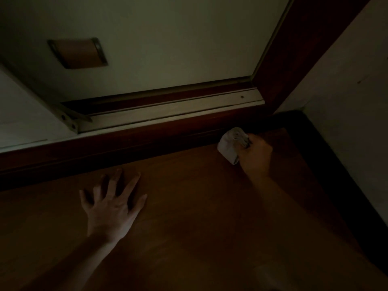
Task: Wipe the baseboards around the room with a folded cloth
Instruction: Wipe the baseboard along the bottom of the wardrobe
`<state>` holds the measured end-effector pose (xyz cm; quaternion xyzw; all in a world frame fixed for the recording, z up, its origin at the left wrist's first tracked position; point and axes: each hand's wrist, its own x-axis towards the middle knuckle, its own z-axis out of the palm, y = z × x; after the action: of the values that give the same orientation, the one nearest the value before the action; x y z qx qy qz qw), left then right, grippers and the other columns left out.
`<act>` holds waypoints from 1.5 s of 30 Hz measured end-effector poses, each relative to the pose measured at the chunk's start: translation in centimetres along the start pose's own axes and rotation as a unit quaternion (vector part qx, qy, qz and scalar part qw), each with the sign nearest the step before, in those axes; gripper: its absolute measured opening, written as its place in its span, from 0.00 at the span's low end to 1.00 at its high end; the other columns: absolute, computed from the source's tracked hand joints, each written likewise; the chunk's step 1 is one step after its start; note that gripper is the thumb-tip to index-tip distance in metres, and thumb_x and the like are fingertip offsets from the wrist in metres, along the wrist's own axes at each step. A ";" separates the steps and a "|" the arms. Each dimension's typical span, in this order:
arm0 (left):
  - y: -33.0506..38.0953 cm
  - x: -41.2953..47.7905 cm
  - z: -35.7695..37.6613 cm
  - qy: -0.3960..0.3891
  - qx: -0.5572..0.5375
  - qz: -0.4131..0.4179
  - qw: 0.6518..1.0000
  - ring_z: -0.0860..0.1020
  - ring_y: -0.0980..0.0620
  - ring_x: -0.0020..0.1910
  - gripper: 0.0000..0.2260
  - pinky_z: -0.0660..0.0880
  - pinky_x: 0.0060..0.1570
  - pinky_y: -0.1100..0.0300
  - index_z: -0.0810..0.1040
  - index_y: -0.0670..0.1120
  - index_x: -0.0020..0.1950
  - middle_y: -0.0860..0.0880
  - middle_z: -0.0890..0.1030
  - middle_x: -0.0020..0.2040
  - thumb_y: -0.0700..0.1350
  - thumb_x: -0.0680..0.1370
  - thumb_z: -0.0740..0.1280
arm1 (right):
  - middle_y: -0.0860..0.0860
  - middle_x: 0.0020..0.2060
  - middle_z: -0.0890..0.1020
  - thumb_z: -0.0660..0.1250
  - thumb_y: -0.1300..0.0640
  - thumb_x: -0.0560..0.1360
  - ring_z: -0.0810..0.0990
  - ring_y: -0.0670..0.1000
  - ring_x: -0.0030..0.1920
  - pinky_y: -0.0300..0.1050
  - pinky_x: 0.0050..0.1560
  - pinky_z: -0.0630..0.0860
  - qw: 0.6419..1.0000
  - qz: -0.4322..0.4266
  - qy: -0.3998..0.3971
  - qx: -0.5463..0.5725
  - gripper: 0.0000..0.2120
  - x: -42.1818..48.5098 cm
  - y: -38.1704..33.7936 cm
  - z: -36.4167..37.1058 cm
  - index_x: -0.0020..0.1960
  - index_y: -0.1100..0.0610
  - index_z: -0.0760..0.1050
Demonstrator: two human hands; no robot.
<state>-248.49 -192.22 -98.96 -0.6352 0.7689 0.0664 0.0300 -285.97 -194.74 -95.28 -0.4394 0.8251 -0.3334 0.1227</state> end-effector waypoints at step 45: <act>8.9 4.4 -1.5 -0.041 -0.022 0.216 0.975 0.68 0.45 0.74 0.31 0.74 0.61 0.40 0.65 0.59 0.78 0.51 0.67 0.78 0.71 0.79 0.48 | 0.51 0.41 0.75 0.72 0.57 0.76 0.75 0.48 0.41 0.37 0.36 0.67 0.999 -0.018 0.023 0.021 0.07 -1.1 -0.9 0.2 0.47 0.62 0.79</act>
<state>-258.02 -195.12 -97.47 -0.4514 0.8844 0.1144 0.0319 -284.61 -194.29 -94.97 -0.4436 0.8127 -0.3625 0.1067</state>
